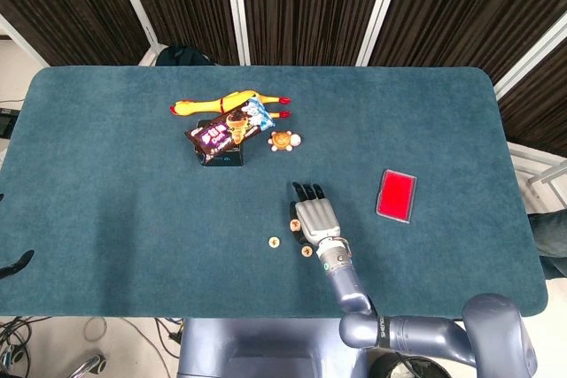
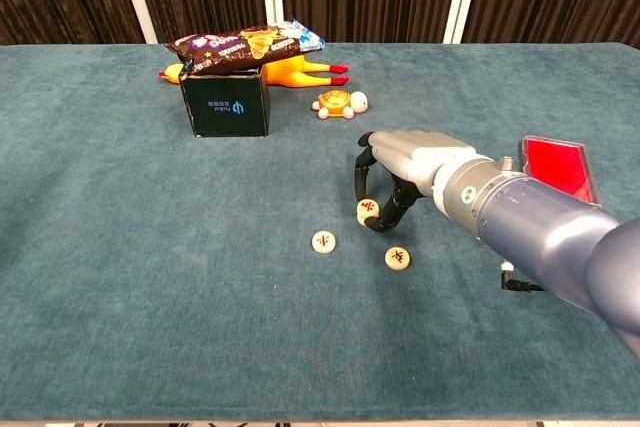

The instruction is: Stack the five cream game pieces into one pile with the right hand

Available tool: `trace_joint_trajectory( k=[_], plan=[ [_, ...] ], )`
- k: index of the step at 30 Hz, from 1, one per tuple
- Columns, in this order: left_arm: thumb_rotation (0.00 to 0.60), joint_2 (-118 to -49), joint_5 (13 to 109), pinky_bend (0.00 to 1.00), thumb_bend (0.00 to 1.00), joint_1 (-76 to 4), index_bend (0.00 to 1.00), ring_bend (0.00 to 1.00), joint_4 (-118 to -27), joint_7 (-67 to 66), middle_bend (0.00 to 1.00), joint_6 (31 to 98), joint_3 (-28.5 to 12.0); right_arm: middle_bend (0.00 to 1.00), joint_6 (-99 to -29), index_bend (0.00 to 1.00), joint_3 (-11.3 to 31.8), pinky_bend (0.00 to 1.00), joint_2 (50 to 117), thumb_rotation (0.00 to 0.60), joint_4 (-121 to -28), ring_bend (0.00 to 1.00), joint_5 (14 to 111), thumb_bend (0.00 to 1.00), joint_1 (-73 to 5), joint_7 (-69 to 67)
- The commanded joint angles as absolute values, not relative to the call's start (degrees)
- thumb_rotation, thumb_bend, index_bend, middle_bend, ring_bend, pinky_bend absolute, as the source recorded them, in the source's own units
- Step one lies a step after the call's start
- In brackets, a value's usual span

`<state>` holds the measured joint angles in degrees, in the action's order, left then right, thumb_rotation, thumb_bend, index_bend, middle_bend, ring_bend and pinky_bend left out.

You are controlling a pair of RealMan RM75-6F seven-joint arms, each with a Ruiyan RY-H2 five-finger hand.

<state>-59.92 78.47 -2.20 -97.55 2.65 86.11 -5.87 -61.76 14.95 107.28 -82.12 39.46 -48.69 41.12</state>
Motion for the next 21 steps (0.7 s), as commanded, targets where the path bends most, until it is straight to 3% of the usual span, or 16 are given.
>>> trace_joint_trajectory(
  k=[1, 21],
  plan=[
    [0.600, -59.92, 78.56, 0.07, 0.16, -2.20, 0.14, 0.00, -97.53, 2.59, 0.00, 86.14, -5.82, 0.00, -61.84, 0.46, 14.90, 0.00, 107.07, 0.600, -82.44, 0.00, 39.34, 0.38, -48.73, 41.27],
    [0.600, -59.91, 78.47, 0.07, 0.16, -2.16, 0.14, 0.00, -97.54, 2.47, 0.00, 86.12, -5.79, 0.00, -62.79, 0.46, 14.42, 0.00, 105.07, 0.600, -87.02, 0.00, 39.83, 0.38, -48.56, 41.17]
  ],
)
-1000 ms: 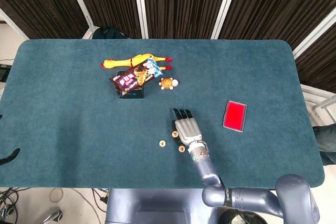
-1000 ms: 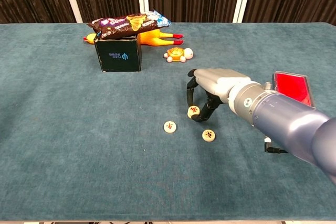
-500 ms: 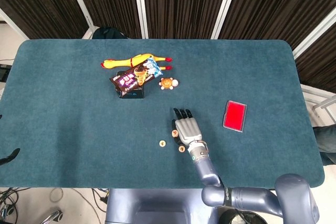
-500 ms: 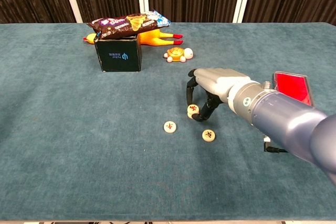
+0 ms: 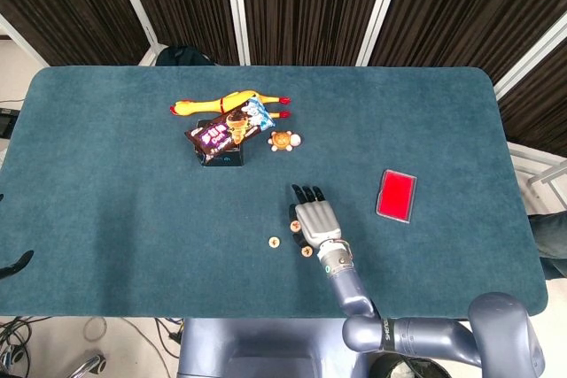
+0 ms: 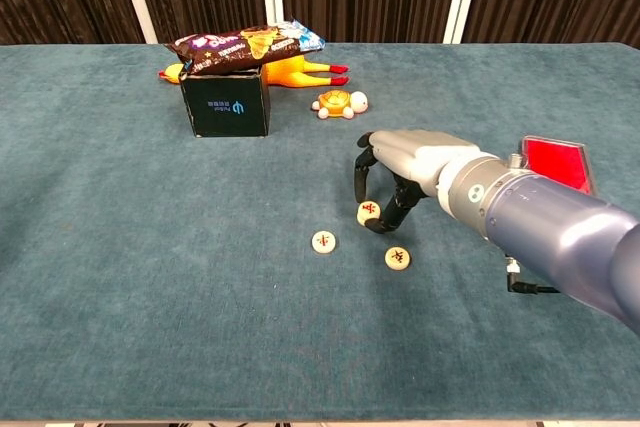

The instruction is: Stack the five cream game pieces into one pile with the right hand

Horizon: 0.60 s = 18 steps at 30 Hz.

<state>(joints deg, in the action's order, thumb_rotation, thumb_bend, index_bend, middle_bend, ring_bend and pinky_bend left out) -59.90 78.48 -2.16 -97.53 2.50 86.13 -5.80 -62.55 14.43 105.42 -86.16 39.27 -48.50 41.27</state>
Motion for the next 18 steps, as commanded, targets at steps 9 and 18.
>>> trace_joint_trajectory(
  k=[9, 18],
  plan=[
    [0.600, -59.87, 78.42, 0.07, 0.16, -2.13, 0.14, 0.00, -97.76, 2.44, 0.00, 86.10, -5.77, 0.00, -65.34, 0.37, 13.97, 0.00, 103.44, 0.600, -93.98, 0.00, 40.47, 0.38, -48.73, 43.23],
    [0.600, -59.80, 78.77, 0.07, 0.16, -1.99, 0.14, 0.00, -98.03, 2.62, 0.00, 86.43, -5.69, 0.00, -67.95, 0.37, 12.52, 0.00, 106.41, 0.600, -93.38, 0.00, 42.58, 0.38, -49.08, 44.27]
  ],
)
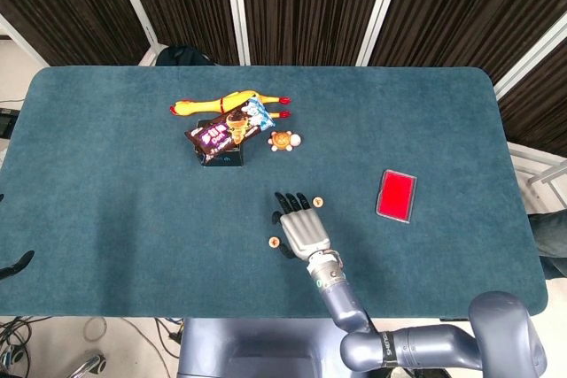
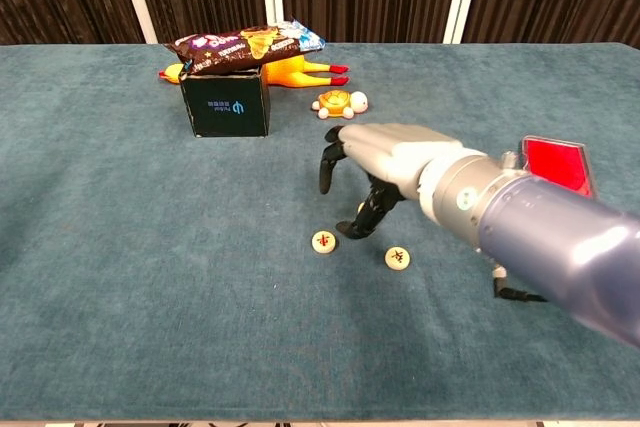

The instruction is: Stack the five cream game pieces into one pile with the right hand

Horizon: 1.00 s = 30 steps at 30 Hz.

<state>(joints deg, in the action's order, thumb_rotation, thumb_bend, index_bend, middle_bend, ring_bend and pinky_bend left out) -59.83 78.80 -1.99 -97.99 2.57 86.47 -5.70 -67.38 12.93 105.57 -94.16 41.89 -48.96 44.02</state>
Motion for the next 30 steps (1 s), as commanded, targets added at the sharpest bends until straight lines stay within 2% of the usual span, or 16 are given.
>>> trace_joint_trajectory(
  k=[1, 16, 30],
  plan=[
    [0.600, -59.77, 78.74, 0.07, 0.16, -1.98, 0.14, 0.00, -98.05, 2.68, 0.00, 86.42, -5.70, 0.00, -68.15, 0.37, 12.44, 0.00, 106.86, 0.600, -92.90, 0.00, 42.93, 0.38, -49.09, 44.21],
    [0.600, -59.78, 78.50, 0.07, 0.16, -2.02, 0.14, 0.00, -97.87, 3.01, 0.00, 86.36, -5.88, 0.00, -67.32, 0.37, 11.38, 0.00, 109.17, 0.600, -88.63, 0.00, 43.30, 0.38, -48.18, 43.40],
    [0.600, -59.72, 78.42, 0.07, 0.16, -2.04, 0.13, 0.00, -97.81, 3.20, 0.00, 86.31, -5.96, 0.00, -66.70, 0.41, 11.20, 0.00, 110.95, 0.600, -86.13, 0.00, 44.54, 0.38, -47.55, 43.10]
  ],
)
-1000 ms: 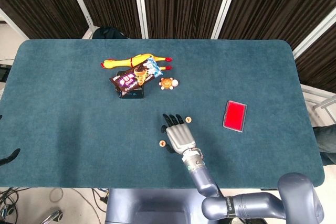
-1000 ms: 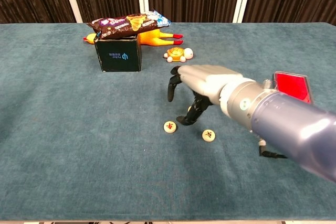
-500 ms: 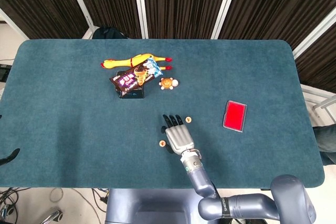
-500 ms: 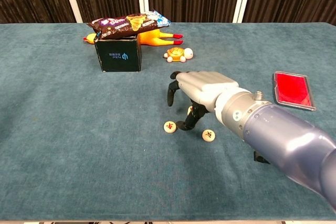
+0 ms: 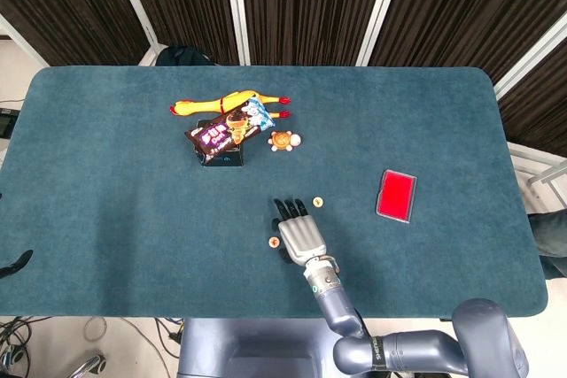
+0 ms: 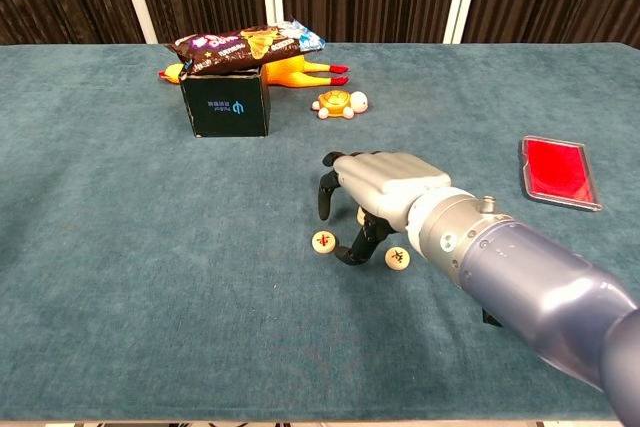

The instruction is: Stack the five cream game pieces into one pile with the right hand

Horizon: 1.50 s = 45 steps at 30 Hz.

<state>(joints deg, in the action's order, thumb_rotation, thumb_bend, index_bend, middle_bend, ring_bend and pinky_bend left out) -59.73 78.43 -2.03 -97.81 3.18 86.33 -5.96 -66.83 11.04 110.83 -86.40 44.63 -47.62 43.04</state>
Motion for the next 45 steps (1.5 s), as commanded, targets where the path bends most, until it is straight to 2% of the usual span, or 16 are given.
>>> trace_joint_trajectory(
  k=[1, 45],
  plan=[
    [0.600, -59.71, 78.40, 0.07, 0.16, -2.04, 0.13, 0.00, -97.82, 3.21, 0.00, 86.28, -5.96, 0.00, -66.61, 0.42, 11.25, 0.00, 110.97, 0.600, -85.99, 0.00, 44.44, 0.38, -47.48, 43.11],
    [0.600, -59.61, 78.10, 0.07, 0.16, -2.08, 0.14, 0.00, -97.79, 3.23, 0.00, 86.01, -5.99, 0.00, -64.45, 0.47, 13.24, 0.00, 113.76, 0.600, -82.63, 0.00, 43.46, 0.38, -47.44, 44.71]
  ],
)
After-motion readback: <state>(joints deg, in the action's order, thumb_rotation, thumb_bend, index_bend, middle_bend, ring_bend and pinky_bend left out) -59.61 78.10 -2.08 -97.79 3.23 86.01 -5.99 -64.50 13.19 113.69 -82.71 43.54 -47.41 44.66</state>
